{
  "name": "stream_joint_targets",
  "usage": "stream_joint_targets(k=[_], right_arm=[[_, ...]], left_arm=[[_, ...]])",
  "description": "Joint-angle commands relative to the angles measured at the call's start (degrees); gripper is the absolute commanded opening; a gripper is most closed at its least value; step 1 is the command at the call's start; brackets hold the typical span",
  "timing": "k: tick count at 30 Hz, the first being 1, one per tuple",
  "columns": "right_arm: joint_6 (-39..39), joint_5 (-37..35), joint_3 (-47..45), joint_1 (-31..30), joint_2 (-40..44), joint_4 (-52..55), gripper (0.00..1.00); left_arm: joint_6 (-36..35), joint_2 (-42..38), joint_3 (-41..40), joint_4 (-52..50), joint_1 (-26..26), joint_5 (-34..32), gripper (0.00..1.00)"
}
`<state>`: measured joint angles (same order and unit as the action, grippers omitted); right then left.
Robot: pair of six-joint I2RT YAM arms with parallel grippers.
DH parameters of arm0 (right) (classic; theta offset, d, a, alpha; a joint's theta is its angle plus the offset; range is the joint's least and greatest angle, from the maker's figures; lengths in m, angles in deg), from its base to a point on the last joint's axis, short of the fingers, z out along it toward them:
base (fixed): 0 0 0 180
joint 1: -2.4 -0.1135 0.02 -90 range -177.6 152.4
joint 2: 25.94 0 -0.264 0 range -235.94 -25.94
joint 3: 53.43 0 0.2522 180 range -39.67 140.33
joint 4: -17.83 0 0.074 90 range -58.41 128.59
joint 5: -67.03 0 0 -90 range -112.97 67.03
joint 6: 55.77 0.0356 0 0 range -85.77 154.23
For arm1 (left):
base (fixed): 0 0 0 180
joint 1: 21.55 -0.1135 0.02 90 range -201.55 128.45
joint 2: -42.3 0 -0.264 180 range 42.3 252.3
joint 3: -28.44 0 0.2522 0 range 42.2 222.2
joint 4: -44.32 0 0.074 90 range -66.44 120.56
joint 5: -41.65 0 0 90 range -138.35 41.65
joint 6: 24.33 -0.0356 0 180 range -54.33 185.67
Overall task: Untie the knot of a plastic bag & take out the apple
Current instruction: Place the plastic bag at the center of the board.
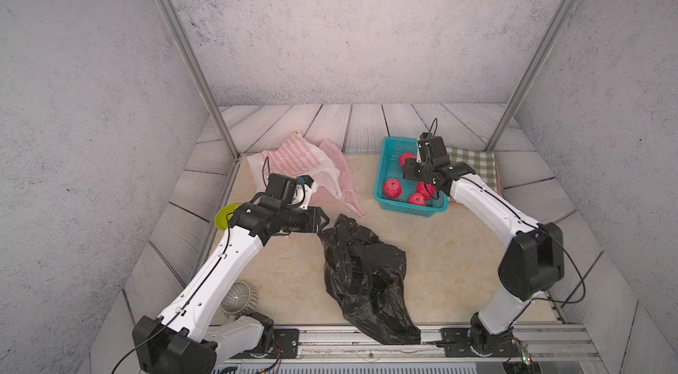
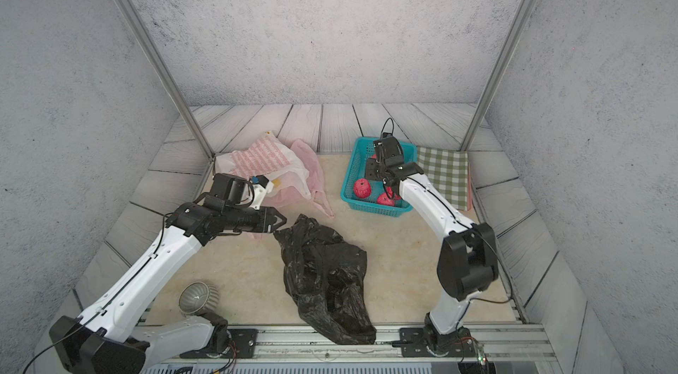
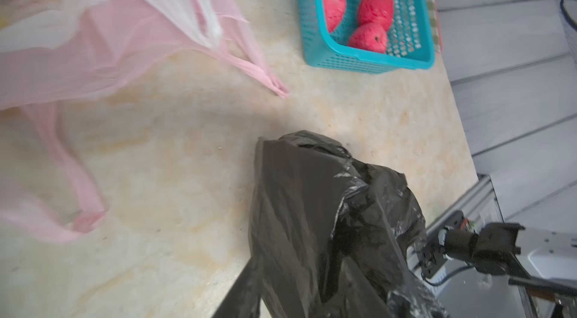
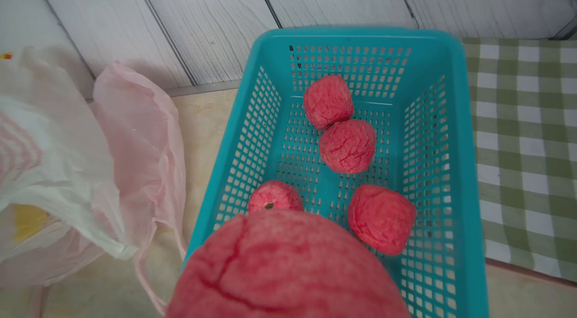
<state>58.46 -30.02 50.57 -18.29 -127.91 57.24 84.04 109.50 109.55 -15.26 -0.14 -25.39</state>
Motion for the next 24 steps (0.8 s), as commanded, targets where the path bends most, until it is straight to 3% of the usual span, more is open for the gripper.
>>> stream_joint_targets(k=[1,5,7,10,12,17,24], right_arm=[[0.15,4.31,7.03,1.96,-4.97,-0.39,0.57],[-0.33,6.51,12.07,3.54,-11.57,1.31,0.57],[-1.21,6.57,14.36,3.82,-13.97,2.75,0.59],[-1.97,6.94,16.80,4.09,-17.03,5.19,0.63],[-2.35,7.33,16.99,4.32,-17.80,5.55,0.70],[-4.98,8.86,17.23,4.28,-17.57,4.66,0.99],[-7.53,6.43,16.51,4.34,-12.75,5.96,0.99]], left_arm=[[-1.62,2.94,5.95,-0.68,-2.38,-3.47,0.44],[-2.03,8.18,12.27,0.28,-3.58,-5.25,0.37],[-2.02,10.18,14.84,0.34,-3.97,-2.95,0.41],[-1.79,11.71,17.45,-0.04,-4.01,1.61,0.68],[-1.94,11.50,18.13,-0.02,-4.03,3.87,1.00],[-1.59,9.46,20.21,0.31,-4.01,6.62,0.99],[-0.78,8.56,30.12,-1.87,-4.18,9.64,0.99]])
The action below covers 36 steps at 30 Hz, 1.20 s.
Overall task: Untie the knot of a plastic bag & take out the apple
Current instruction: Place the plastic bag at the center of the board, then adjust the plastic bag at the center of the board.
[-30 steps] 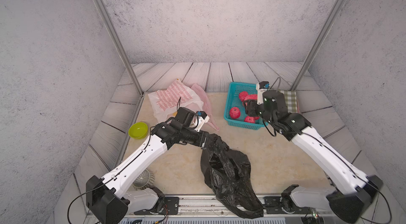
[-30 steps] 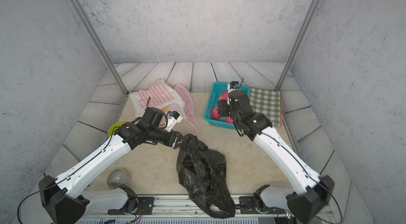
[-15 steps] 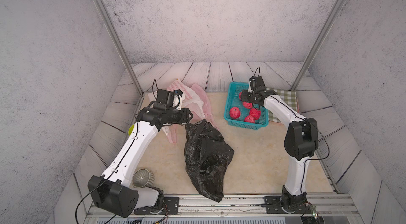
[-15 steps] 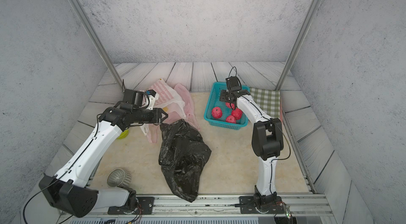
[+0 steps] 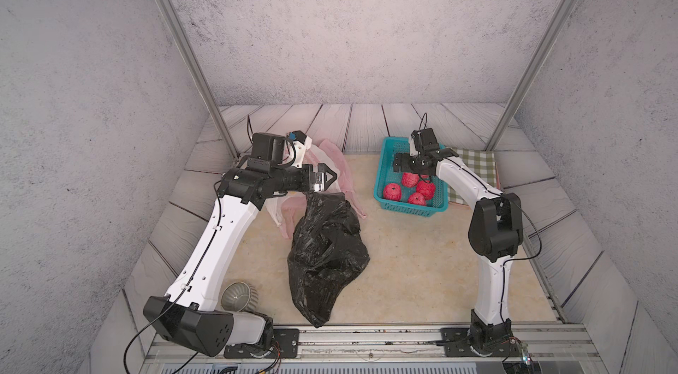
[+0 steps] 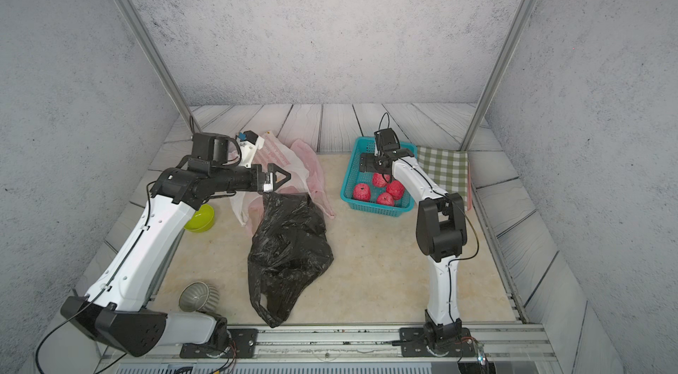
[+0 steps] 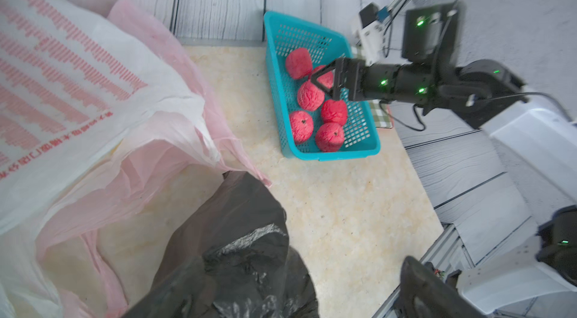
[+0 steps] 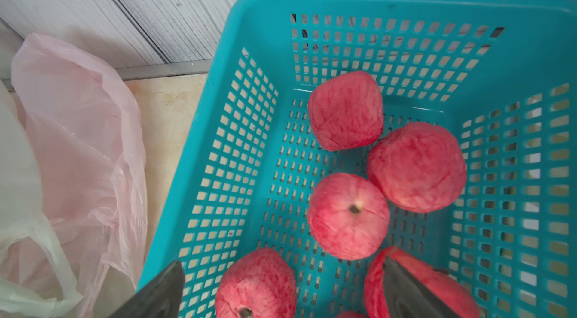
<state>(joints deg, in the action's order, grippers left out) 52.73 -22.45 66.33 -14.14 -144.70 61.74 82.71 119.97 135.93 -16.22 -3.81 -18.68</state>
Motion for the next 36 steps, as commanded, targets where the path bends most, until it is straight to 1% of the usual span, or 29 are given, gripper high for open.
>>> stream_joint_targets(k=[1,3,5,7,9,11,14,16,18,20,22,24,29,30,34,36], right_arm=[[-1.76,-1.34,0.22,0.20,5.09,1.83,0.99],[-1.18,-0.82,-1.75,0.25,7.79,1.78,0.99],[-0.56,2.17,-5.51,0.12,11.45,0.01,0.99],[0.28,9.06,-11.80,-0.09,16.41,-4.68,0.99],[0.93,13.99,-17.43,-0.93,21.05,-8.26,0.96],[0.60,18.02,-23.01,-2.77,25.71,-11.85,0.95],[-0.95,24.15,-27.86,-7.32,29.38,-13.80,0.92],[-2.65,29.25,-27.68,-12.02,28.56,-12.58,0.91],[-3.31,31.02,-26.39,-16.41,26.46,-11.52,0.88],[-1.16,32.86,-25.61,-19.68,24.03,-13.90,0.86],[3.04,34.77,-24.68,-21.39,20.78,-17.96,0.79],[6.36,36.49,-23.16,-22.24,17.13,-21.36,0.72],[12.13,41.39,-15.00,-25.38,6.74,-25.47,0.35],[13.11,42.61,-13.44,-26.42,4.76,-26.35,0.32],[16.53,42.22,-10.07,-29.72,-2.78,-29.19,0.32],[17.43,40.85,-8.80,-30.33,-7.12,-28.46,0.31]], left_arm=[[0.99,-1.86,4.77,-0.83,-0.49,4.25,0.99],[1.95,-1.53,6.28,-0.74,-0.63,6.33,0.99],[2.63,-1.18,6.74,-0.70,-0.63,8.02,0.99],[2.92,-1.18,5.66,-0.61,-0.60,8.88,0.99],[3.25,-1.99,2.06,0.82,-0.62,10.30,0.99],[4.56,-4.42,-5.75,5.42,-0.52,12.40,0.99],[9.40,-9.88,-22.90,14.57,-0.51,11.99,0.99],[12.12,-13.22,-34.20,19.25,-0.51,9.80,0.99],[14.37,-15.79,-42.45,22.85,-0.43,7.81,0.99],[16.85,-17.93,-49.00,26.20,-0.42,5.90,0.99],[18.88,-19.16,-53.19,29.11,-0.42,5.72,0.99],[19.09,-19.83,-53.90,29.03,-0.42,6.07,0.99],[18.13,-23.44,-51.16,26.46,-0.44,6.05,0.99],[17.48,-23.78,-50.21,25.43,-0.51,5.69,0.99],[16.06,-22.71,-47.21,22.49,-0.51,7.44,0.99],[15.92,-22.77,-45.31,21.14,-0.51,8.29,0.99]])
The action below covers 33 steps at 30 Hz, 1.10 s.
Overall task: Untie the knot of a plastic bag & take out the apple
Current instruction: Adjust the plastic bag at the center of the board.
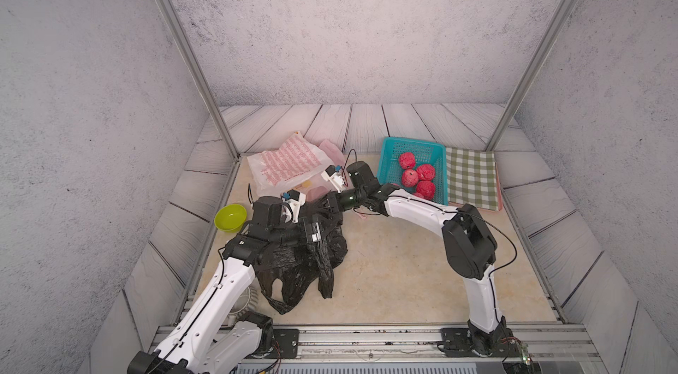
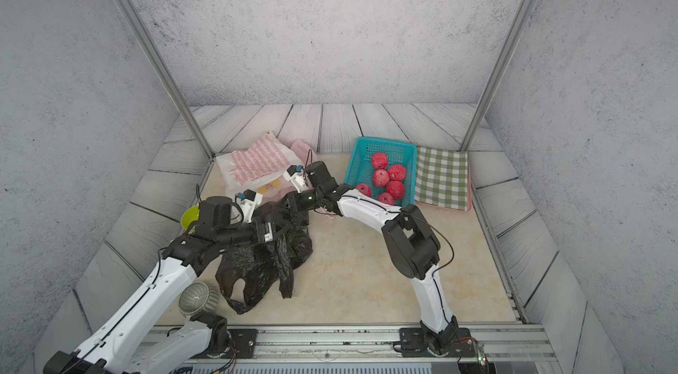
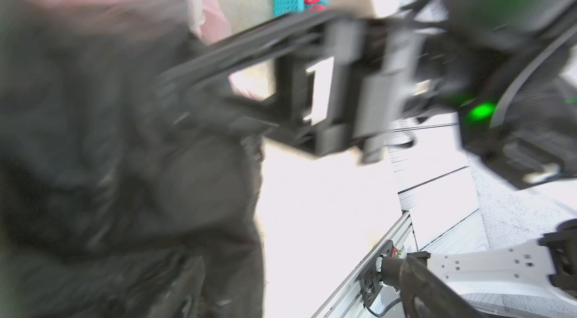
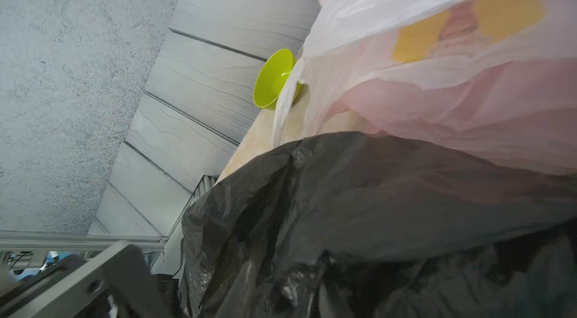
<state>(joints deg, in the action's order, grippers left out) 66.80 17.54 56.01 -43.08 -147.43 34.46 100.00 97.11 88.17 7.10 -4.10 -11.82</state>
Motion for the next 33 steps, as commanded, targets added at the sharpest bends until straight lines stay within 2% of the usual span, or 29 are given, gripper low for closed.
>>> stream_joint_targets(k=[1,5,10,15,17,19,21,25,28,33], right_arm=[[2.57,-1.02,2.03,-1.68,-6.33,0.84,0.30],[-1.72,-11.88,0.53,-3.23,-9.80,8.00,0.29],[-2.55,-25.64,-8.62,-3.53,-7.51,10.18,0.29],[-5.21,-42.41,-11.26,-3.23,-2.13,15.47,0.33],[-6.87,-48.93,-8.53,-2.71,-1.07,18.26,0.34],[-9.20,-52.58,-3.13,-1.94,-0.85,21.43,0.34],[-11.53,-52.63,2.57,-1.15,-1.02,23.36,0.35],[-15.15,-48.86,10.53,-0.76,1.26,25.62,0.36],[-15.66,-41.97,6.77,-0.88,7.45,23.00,0.44],[-12.23,-25.12,-7.17,-0.85,16.67,14.97,0.45]], left_arm=[[-1.60,-0.48,3.74,-3.20,-0.23,1.39,0.99],[-4.35,-2.58,10.89,-10.41,-0.31,-0.80,0.99],[-6.92,-3.67,19.96,-18.97,-0.32,-3.21,0.99],[-6.93,-6.74,21.58,-22.23,-0.31,-3.27,0.99],[-6.41,-7.85,20.50,-22.61,-0.31,-2.50,0.99],[-5.53,-9.14,17.80,-21.40,-0.36,-1.00,0.99],[-3.85,-10.50,14.28,-19.37,-0.31,-0.17,0.99],[3.24,-12.46,5.67,-7.68,-0.18,4.66,0.99],[3.38,-11.37,5.02,-5.58,-0.23,4.58,1.00],[0.28,-9.91,5.84,-7.55,-0.23,3.16,1.00]])
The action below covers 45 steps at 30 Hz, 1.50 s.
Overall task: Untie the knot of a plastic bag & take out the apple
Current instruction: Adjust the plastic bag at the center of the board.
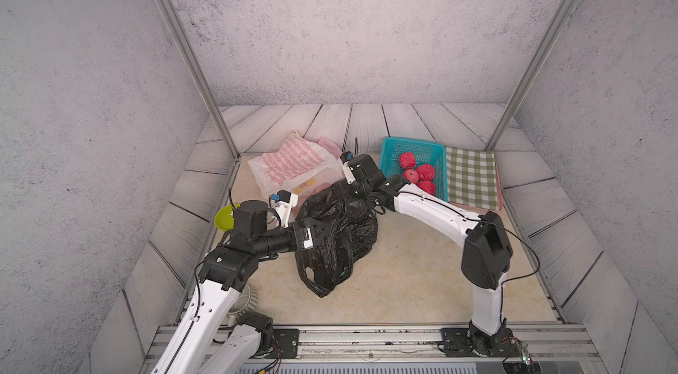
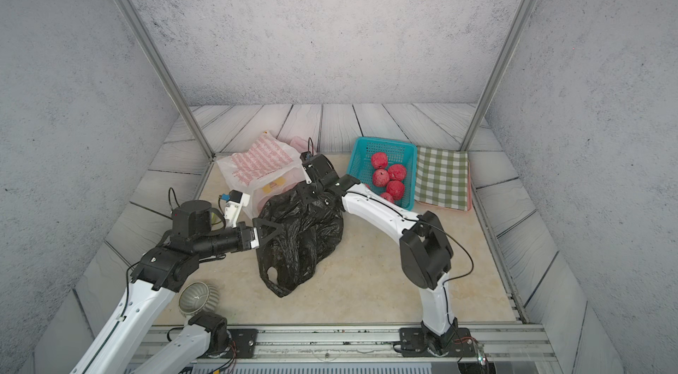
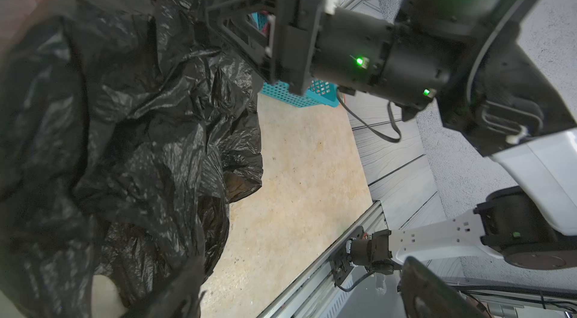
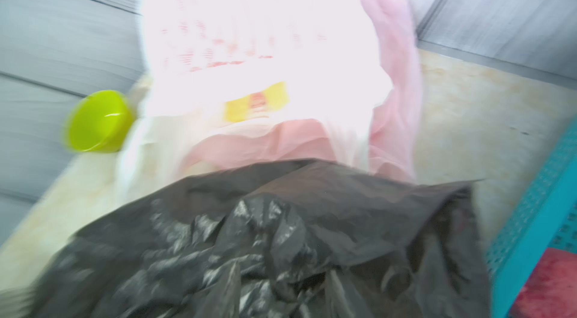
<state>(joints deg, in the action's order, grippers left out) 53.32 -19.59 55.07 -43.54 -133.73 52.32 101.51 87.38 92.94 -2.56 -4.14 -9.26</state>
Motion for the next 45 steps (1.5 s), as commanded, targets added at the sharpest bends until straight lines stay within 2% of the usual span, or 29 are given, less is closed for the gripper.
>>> stream_joint_targets(k=[1,3,5,8,12,14,19,23,28,33,37,40,45], right_arm=[[2.51,16.06,-9.73,-0.47,4.01,-5.60,0.45],[6.21,25.63,-16.61,-1.11,5.37,-12.96,0.42],[8.98,31.47,-21.31,-2.86,5.07,-19.30,0.41],[9.20,32.80,-24.38,-6.73,2.90,-22.79,0.40],[12.94,29.58,-24.65,-8.92,-2.87,-25.93,0.39],[14.40,25.48,-23.40,-8.80,-5.93,-25.28,0.39],[13.91,10.81,-14.94,-8.64,-12.15,-14.41,0.42],[11.31,2.83,-6.05,-7.14,-16.78,-6.25,0.42],[6.68,-3.09,3.01,-5.09,-20.25,-1.23,0.43],[1.67,-3.18,10.54,-3.41,-21.99,2.59,0.43],[-1.41,3.51,9.31,-2.46,-17.62,3.13,0.48],[-1.91,9.46,4.08,-1.80,-10.00,2.69,0.55],[-1.35,8.25,-7.89,-0.29,7.80,1.00,0.65]], left_arm=[[-1.41,-0.24,0.95,1.95,-0.18,0.27,1.00],[-1.82,-0.68,0.21,1.83,-0.18,-0.36,1.00],[-2.06,-1.03,-0.96,2.12,-0.16,-0.81,1.00],[-1.22,-1.38,-4.07,3.87,-0.25,-1.60,1.00],[0.87,-2.07,-9.19,7.27,-0.19,-3.17,1.00],[2.06,-2.73,-10.76,8.34,-0.18,-3.63,1.00],[2.47,-4.42,-12.16,7.26,-0.19,-4.63,1.00],[3.90,-5.67,-14.01,8.07,-0.18,-4.55,1.00],[4.29,-6.80,-15.06,8.31,-0.19,-4.80,0.99],[4.00,-6.50,-15.14,8.59,-0.18,-5.00,0.99],[3.82,-6.27,-14.69,8.51,-0.23,-4.86,0.99],[3.15,-6.39,-14.36,8.27,-0.20,-5.51,0.99],[3.54,-6.36,-14.18,11.45,-0.18,-5.09,0.99]])
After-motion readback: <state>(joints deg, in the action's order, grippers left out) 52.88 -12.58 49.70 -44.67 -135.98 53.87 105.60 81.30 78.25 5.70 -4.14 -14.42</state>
